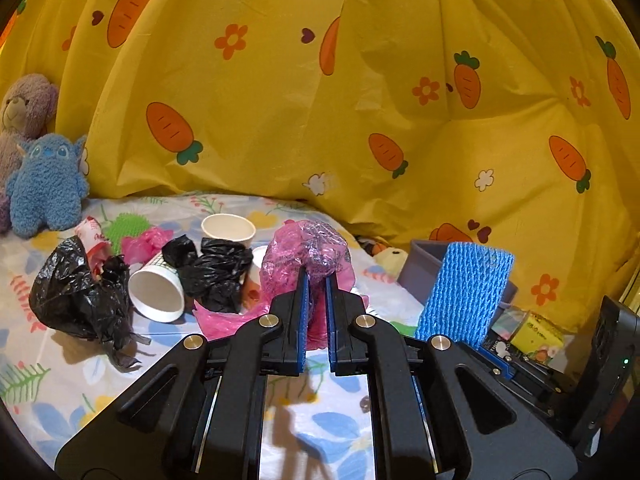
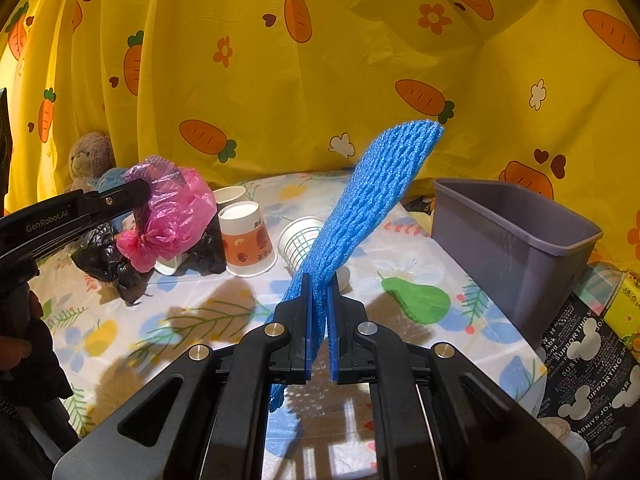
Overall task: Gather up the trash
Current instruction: 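Carry the pink bag and blue net to the grey bin and release both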
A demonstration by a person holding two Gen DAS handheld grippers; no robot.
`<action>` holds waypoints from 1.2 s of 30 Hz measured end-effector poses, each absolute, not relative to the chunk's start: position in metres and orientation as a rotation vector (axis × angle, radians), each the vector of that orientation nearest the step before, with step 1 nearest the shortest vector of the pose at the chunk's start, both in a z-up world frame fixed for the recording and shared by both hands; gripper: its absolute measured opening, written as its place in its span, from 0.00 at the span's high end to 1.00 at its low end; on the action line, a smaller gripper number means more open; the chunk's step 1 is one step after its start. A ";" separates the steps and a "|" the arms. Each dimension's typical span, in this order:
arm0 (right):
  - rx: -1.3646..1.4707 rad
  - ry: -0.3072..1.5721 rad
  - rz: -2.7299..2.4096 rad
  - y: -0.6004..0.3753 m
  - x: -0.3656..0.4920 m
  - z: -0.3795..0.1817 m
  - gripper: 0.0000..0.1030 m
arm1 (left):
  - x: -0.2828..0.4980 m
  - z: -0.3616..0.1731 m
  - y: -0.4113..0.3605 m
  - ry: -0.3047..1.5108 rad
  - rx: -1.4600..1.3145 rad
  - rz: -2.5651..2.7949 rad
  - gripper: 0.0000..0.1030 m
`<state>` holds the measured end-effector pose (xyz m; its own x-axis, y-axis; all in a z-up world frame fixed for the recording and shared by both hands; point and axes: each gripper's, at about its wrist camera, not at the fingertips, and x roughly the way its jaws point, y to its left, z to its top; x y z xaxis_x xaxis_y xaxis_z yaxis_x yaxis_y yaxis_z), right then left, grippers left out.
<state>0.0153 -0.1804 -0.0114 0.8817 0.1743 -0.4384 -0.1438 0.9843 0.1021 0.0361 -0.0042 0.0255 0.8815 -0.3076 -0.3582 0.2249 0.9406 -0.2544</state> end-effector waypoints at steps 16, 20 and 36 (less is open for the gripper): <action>0.101 0.327 -0.174 -0.299 0.063 0.037 0.93 | 0.104 0.085 -0.136 0.325 -0.164 -0.601 0.93; 0.102 0.310 -0.270 -0.327 0.081 0.035 0.93 | 0.140 0.083 -0.177 0.328 -0.140 -0.663 0.93; 0.126 0.437 -0.314 -0.369 0.123 -0.013 0.93 | 0.215 0.028 -0.278 0.485 -0.134 -0.856 0.93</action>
<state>0.1227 -0.3693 -0.0127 0.8587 -0.2717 -0.4346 0.3254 0.9441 0.0527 0.2154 -0.2780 0.0281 0.5544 -0.7521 -0.3564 0.6923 0.6544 -0.3040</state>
